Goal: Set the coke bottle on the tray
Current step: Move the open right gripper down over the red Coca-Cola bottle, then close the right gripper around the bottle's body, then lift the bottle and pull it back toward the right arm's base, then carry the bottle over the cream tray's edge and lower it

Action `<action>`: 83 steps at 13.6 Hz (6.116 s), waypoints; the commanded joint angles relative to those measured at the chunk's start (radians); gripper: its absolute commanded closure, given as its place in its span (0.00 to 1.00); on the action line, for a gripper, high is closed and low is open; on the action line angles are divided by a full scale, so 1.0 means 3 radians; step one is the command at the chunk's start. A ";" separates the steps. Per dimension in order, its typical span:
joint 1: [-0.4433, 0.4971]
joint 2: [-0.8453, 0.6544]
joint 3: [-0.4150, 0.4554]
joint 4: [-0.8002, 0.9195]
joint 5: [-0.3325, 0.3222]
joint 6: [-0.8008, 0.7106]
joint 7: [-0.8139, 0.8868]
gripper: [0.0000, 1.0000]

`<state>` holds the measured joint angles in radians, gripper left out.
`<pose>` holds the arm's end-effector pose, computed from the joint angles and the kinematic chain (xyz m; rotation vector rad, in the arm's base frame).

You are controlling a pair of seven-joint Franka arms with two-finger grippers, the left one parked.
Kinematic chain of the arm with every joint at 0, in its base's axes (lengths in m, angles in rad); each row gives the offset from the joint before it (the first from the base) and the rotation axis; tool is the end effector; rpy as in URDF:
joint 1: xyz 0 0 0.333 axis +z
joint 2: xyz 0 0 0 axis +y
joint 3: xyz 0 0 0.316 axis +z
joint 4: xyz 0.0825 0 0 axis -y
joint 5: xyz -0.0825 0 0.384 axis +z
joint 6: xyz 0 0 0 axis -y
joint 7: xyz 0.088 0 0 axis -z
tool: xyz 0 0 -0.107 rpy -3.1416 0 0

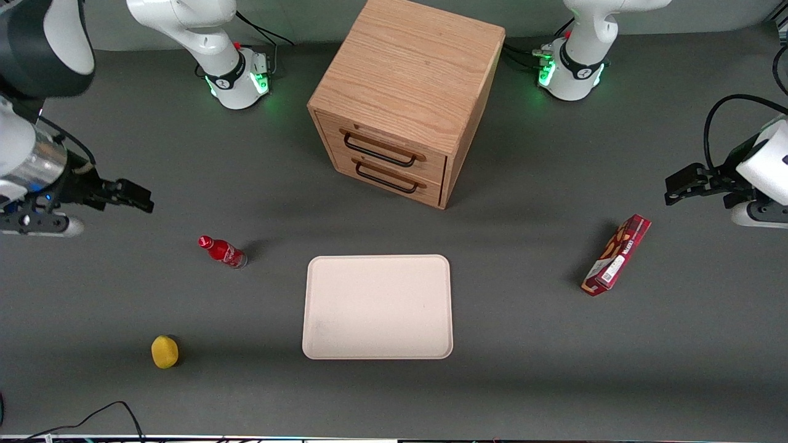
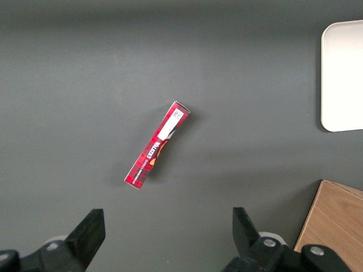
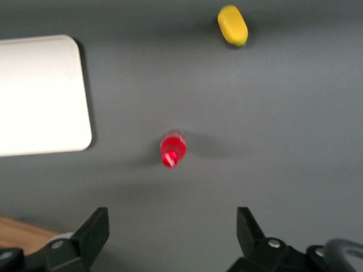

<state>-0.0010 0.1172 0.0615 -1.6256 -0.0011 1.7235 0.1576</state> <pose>0.5962 0.0342 0.5442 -3.1337 0.1525 0.0308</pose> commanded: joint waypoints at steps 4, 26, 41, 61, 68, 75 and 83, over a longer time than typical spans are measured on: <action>-0.0027 0.0616 0.0061 -0.0087 -0.0073 0.0732 -0.0096 0.00; -0.0068 0.0028 0.0204 -0.1827 -0.0196 0.1950 -0.0106 1.00; -0.0073 -0.0059 0.0199 -0.0690 -0.0170 0.0512 -0.0096 1.00; 0.1250 0.1914 -0.0188 0.2197 -0.0012 0.0042 0.0507 1.00; 0.1537 0.2487 -0.0456 0.2187 -0.0002 0.1060 0.0640 1.00; 0.1548 0.2555 -0.0456 0.2075 -0.0002 0.1127 0.0779 1.00; 0.1568 0.2443 -0.0466 0.2029 -0.0007 0.1076 0.0840 0.00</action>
<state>0.4598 0.8790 -0.0596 -1.0214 -0.0027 2.0635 0.3742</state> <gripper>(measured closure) 0.256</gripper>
